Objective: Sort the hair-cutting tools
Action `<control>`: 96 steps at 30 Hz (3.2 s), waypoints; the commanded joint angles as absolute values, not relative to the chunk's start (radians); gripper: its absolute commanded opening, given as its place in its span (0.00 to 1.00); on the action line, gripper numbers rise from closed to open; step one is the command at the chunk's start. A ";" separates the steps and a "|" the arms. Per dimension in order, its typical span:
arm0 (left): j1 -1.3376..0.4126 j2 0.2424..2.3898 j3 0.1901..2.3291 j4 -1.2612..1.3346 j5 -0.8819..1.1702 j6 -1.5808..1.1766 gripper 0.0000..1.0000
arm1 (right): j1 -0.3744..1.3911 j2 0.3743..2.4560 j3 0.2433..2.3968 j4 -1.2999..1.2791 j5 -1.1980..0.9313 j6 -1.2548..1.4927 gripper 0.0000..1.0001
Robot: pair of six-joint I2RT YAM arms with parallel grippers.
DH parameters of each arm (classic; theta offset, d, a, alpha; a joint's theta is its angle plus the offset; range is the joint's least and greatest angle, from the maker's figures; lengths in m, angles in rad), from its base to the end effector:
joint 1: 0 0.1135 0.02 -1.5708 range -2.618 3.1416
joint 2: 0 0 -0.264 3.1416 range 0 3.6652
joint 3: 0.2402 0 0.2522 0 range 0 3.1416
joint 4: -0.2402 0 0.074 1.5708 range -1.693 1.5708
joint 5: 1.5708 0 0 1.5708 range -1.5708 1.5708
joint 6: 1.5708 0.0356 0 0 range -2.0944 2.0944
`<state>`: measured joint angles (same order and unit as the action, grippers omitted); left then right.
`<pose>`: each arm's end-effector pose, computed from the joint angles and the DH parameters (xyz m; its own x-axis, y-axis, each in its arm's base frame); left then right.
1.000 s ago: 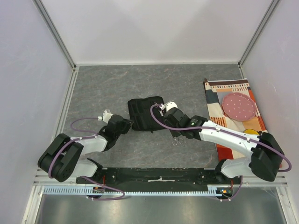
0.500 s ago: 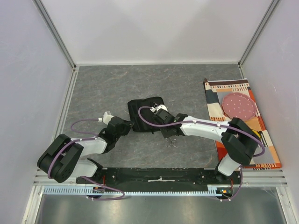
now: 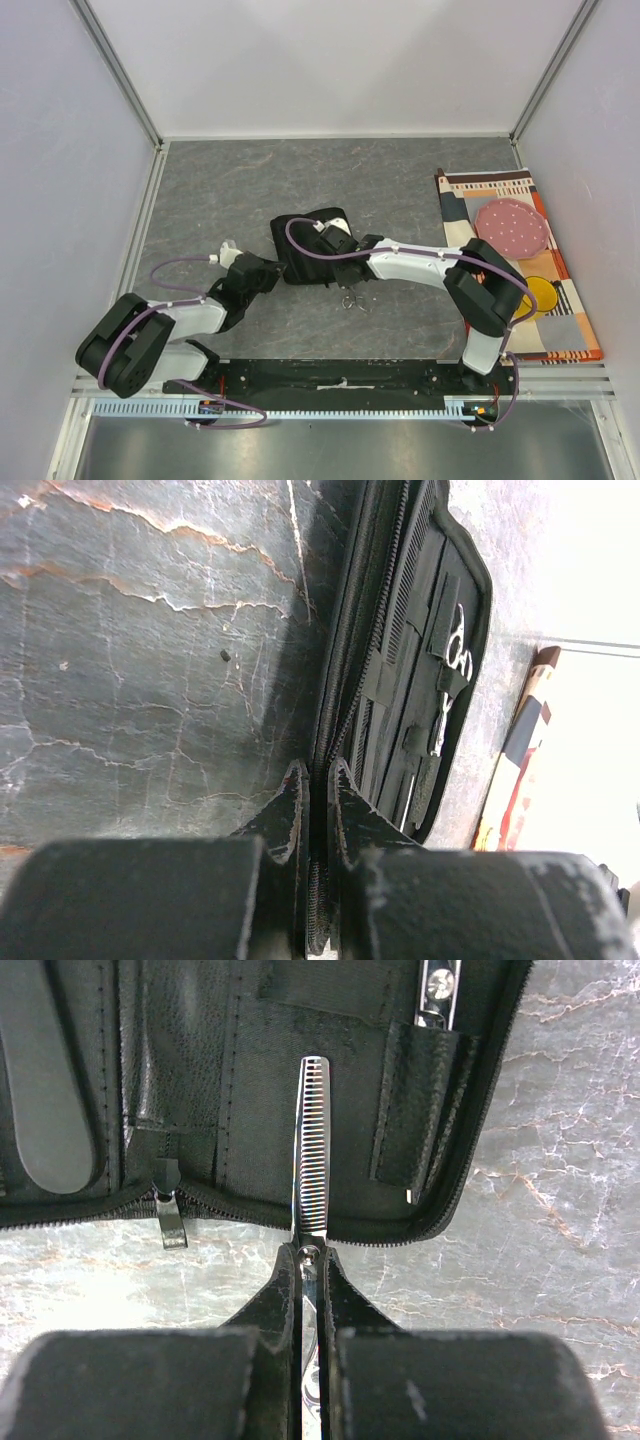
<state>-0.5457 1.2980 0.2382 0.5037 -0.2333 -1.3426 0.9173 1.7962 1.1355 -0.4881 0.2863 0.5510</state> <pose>0.1866 -0.1037 0.1261 -0.4305 -0.8473 -0.3110 -0.3632 0.4781 -0.7997 0.2229 0.2746 0.1692 -0.8345 -0.2637 -0.4839 -0.2986 0.9544 -0.0051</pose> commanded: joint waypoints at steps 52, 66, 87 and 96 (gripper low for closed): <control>-0.551 1.235 0.221 0.451 -0.199 -1.276 0.02 | 0.788 2.169 1.586 -0.512 0.357 0.416 0.00; -0.551 1.238 0.213 0.456 -0.192 -1.284 0.02 | 0.790 2.183 1.710 -0.492 0.388 0.405 0.21; -0.551 1.270 0.212 0.480 -0.175 -1.281 0.02 | 0.856 1.812 1.404 -0.528 0.362 0.399 0.48; -0.551 1.262 0.218 0.471 -0.169 -1.270 0.02 | 0.876 1.824 1.304 -0.460 0.331 0.485 0.43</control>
